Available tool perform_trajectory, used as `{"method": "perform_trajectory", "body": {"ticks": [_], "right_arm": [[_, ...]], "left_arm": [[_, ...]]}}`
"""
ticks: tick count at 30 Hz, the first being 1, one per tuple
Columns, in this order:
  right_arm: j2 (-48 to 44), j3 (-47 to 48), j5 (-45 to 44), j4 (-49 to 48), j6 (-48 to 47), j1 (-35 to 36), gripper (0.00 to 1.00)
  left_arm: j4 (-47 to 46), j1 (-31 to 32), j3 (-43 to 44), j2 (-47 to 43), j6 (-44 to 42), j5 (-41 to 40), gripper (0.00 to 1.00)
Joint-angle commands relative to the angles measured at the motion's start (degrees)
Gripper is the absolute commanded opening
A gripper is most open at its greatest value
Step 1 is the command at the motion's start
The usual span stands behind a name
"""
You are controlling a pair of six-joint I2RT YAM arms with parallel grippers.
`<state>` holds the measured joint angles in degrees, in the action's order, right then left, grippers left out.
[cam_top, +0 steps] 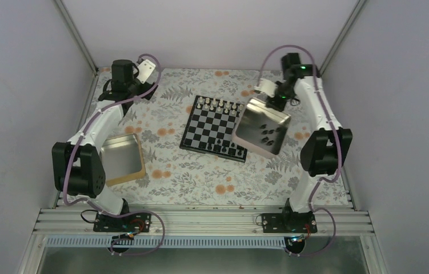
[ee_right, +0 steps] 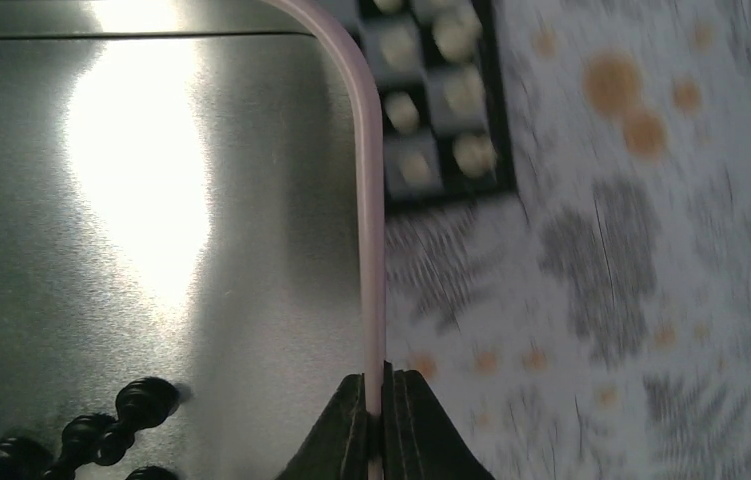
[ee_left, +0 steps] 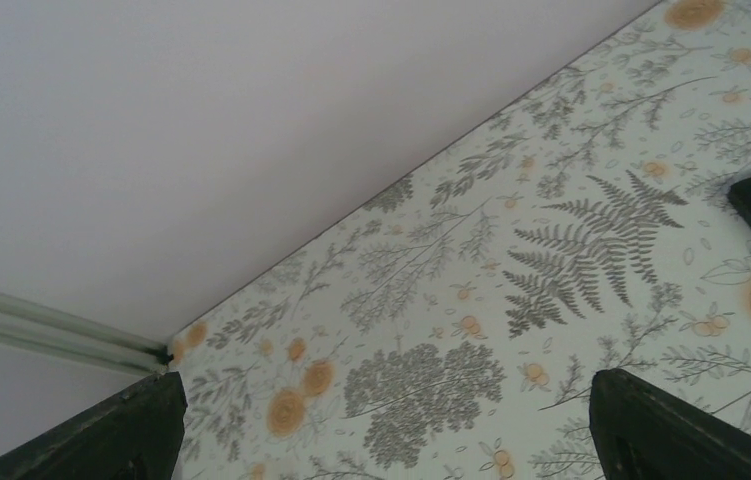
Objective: Set up the chess pieces on the board
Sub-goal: Place the storage box at the center of the board.
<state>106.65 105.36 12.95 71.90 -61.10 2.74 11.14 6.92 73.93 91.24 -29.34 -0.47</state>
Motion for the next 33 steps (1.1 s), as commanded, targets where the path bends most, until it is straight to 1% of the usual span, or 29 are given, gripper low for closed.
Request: {"method": "perform_trajectory", "body": {"ticks": [1,6,9,12,15,18,22,27,33], "right_arm": [[-1.8,4.3,3.6,1.9,5.9,10.7,0.04],[1.3,8.5,2.5,1.9,10.3,24.6,0.04],[5.1,11.4,1.2,1.9,13.1,32.4,0.05],[9.5,15.5,0.7,1.9,16.3,38.9,0.05],[13.9,19.4,0.3,1.9,19.0,43.2,0.04],[17.9,22.6,0.9,1.9,21.4,46.1,0.04],[22.2,23.9,1.1,1.9,23.9,48.8,0.04],[25.2,25.0,1.3,1.7,24.7,50.3,0.04],[29.1,28.0,-0.7,1.0,25.0,51.2,0.05]], "left_arm": [[-1.0,-2.5,-0.9,-3.3,0.5,1.7,1.00],[-0.9,-6.0,-2.2,-5.9,0.1,2.8,1.00],[-0.9,-7.8,-3.3,-7.1,0.0,3.8,1.00],[-1.1,-9.2,-4.7,-8.2,-0.1,4.3,1.00],[-1.3,-10.4,-6.1,-9.3,-0.3,5.0,1.00],[-1.6,-11.6,-7.7,-10.3,-0.3,5.9,1.00],[-2.1,-12.8,-9.8,-11.2,-0.3,6.5,1.00],[-3.1,-14.3,-11.6,-12.2,-0.4,7.6,1.00],[-3.9,-15.3,-13.0,-12.6,0.1,8.3,1.00]]}}
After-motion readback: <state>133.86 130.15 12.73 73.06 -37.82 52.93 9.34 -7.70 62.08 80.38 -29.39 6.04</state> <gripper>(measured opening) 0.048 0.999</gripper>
